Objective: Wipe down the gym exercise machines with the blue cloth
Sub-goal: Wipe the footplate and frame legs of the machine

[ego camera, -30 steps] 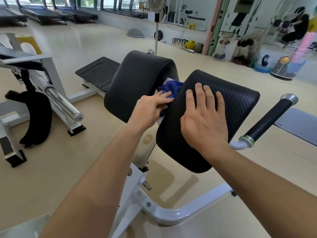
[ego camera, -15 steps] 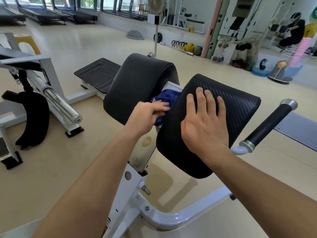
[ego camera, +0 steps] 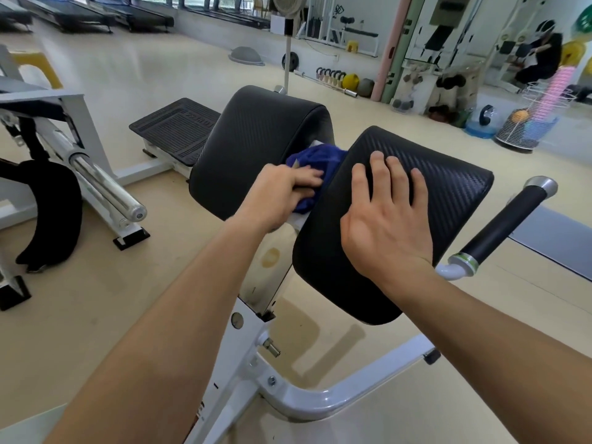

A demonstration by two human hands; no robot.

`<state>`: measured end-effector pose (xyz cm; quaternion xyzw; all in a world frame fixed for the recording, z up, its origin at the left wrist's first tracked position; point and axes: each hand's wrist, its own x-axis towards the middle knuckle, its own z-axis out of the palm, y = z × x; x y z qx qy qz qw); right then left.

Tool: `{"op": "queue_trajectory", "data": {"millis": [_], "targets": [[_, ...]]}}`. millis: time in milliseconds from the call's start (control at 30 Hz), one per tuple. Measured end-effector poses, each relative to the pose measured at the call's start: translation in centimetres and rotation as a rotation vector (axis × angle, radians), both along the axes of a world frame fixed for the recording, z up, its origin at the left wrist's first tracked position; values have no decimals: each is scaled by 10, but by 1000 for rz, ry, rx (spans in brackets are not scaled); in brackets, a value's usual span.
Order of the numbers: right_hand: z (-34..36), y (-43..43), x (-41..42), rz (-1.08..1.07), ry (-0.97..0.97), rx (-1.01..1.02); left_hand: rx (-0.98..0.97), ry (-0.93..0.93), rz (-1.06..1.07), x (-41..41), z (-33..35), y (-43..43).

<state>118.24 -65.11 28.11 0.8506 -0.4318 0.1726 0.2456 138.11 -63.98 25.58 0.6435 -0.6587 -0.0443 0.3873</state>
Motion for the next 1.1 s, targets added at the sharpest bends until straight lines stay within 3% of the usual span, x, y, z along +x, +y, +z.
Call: {"op": "queue_trajectory", "data": {"millis": [167, 433, 633, 833, 1100], "targets": [[-1, 0, 0, -6, 2, -7, 57, -13, 67, 1, -37, 43], [-3, -1, 0, 3, 2, -17, -74, 149, 92, -22, 26, -29], [-3, -3, -1, 17, -8, -21, 17, 82, 60, -6, -16, 18], [-3, 1, 0, 24, -21, -2, 141, 119, 231, -16, -69, 73], [-31, 39, 0, 220, -104, 20, 67, 607, 434, -42, -106, 119]]}}
